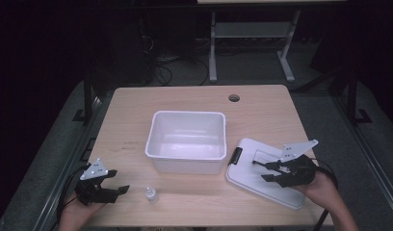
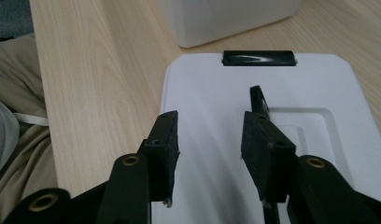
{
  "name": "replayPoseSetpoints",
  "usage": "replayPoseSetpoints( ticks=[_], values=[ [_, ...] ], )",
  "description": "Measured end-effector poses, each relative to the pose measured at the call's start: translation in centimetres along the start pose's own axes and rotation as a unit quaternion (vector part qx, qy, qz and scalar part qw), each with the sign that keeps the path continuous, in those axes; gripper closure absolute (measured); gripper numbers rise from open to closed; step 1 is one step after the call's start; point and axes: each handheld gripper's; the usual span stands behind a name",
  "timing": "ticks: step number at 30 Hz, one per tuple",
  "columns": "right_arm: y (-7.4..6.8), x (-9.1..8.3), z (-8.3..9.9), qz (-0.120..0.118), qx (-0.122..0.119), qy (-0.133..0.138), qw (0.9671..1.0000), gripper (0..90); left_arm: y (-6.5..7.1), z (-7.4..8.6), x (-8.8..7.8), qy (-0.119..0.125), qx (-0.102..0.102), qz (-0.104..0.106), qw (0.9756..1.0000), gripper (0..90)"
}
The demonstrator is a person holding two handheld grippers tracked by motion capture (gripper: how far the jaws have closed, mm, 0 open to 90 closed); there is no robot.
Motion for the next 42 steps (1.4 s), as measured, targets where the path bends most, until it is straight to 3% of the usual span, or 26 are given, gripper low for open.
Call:
replayPoseSetpoints(
  ticks=[15, 27, 42],
  values=[
    [-1.6, 2.0, 0.8, -0.004, 0.003, 0.001, 1.0, 44.6, 2.0, -1.9, -1.2, -0.019, 0.056, 0.03, 0.9978, 23.2],
    [-2.6, 3.0, 1.4, -0.007, 0.001, 0.005, 1.0, 40.5, 4.0, -3.9, -0.9, -0.038, 0.106, 0.065, 0.9915, 23.5],
    [-3.0, 3.5, 1.6, -0.007, -0.005, -0.001, 1.0, 37.7, 5.8, -5.2, 0.8, -0.071, 0.145, 0.098, 0.9819, 27.2]
  ],
)
Point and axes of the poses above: each handheld gripper's, and its own axes: x roughly forward along the jaws, z roughly out of its underside, y roughly to its right
